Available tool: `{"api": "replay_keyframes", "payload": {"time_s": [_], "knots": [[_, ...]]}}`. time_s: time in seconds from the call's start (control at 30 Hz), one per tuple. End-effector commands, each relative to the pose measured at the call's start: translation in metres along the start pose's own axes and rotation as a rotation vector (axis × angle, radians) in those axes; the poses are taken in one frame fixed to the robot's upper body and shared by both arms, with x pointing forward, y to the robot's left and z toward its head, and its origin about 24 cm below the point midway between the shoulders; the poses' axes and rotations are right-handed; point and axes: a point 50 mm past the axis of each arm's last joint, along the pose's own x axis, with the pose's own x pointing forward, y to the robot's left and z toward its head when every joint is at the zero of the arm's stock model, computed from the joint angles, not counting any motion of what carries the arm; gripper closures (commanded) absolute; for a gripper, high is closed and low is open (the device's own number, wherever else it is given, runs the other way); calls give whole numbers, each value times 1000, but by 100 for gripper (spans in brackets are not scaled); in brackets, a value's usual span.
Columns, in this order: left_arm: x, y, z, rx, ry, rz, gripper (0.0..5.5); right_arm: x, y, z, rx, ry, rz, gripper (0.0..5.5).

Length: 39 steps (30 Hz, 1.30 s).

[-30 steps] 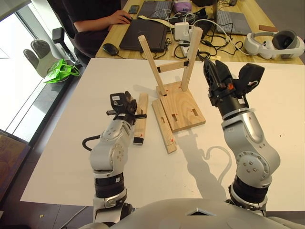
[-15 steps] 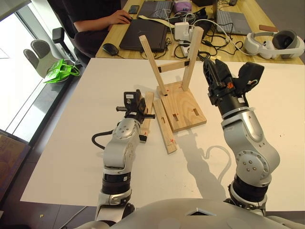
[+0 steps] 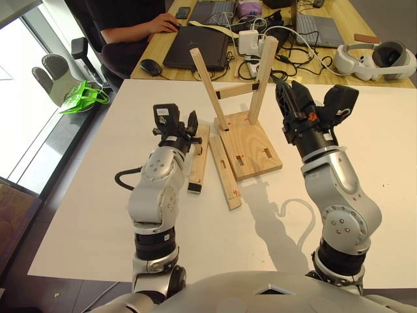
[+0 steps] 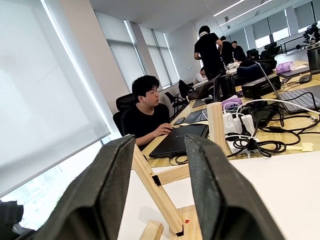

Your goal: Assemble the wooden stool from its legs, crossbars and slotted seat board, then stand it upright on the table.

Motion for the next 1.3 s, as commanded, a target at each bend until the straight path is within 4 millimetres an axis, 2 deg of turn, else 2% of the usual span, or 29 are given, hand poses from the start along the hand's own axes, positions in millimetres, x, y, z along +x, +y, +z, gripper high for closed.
{"api": "replay_keyframes", "payload": {"time_s": [0.03, 0.1, 0.13, 0.2, 0.3, 0.37, 0.43, 0.5, 0.57, 0.6, 0.83, 0.93, 1.1, 1.23, 1.3], "knots": [[11, 0, 54, -1, -188, 9, 341, 4, 2, 2, 13, -6, 7, 363], [25, 0, 68, -4, -244, 19, 341, 6, 4, 2, 16, -7, 15, 363], [34, 1, 69, -3, -248, 37, 341, 7, 5, 1, 19, -6, 23, 363], [48, 4, 61, 10, -233, 79, 341, 10, 7, 2, 22, -6, 36, 363], [57, 9, 44, 13, -200, 137, 341, 12, 8, 2, 23, -8, 45, 363], [59, 10, 24, 15, -152, 165, 341, 12, 8, 2, 24, -7, 44, 363], [56, 8, -8, 5, -62, 194, 341, 12, 7, 2, 24, -4, 44, 363], [50, 1, -50, 55, 97, 186, 341, 13, 8, 2, 25, -1, 48, 363], [43, -2, -68, 105, 152, 181, 341, 13, 7, 1, 24, 3, 52, 363], [42, -2, -68, 111, 150, 187, 341, 13, 7, 1, 23, 4, 53, 363], [44, 28, -34, 108, 25, 270, 341, 14, 6, 2, 20, 1, 48, 363], [40, 33, -6, 66, -79, 276, 341, 14, 5, 3, 18, 0, 48, 363], [39, 22, 58, -28, -279, 231, 341, 14, 5, 3, 18, 0, 50, 363], [35, 6, 122, -125, -454, 152, 341, 15, 5, 4, 18, -4, 53, 363], [33, 1, 141, -152, -498, 121, 341, 15, 5, 4, 17, -5, 51, 363]]}}
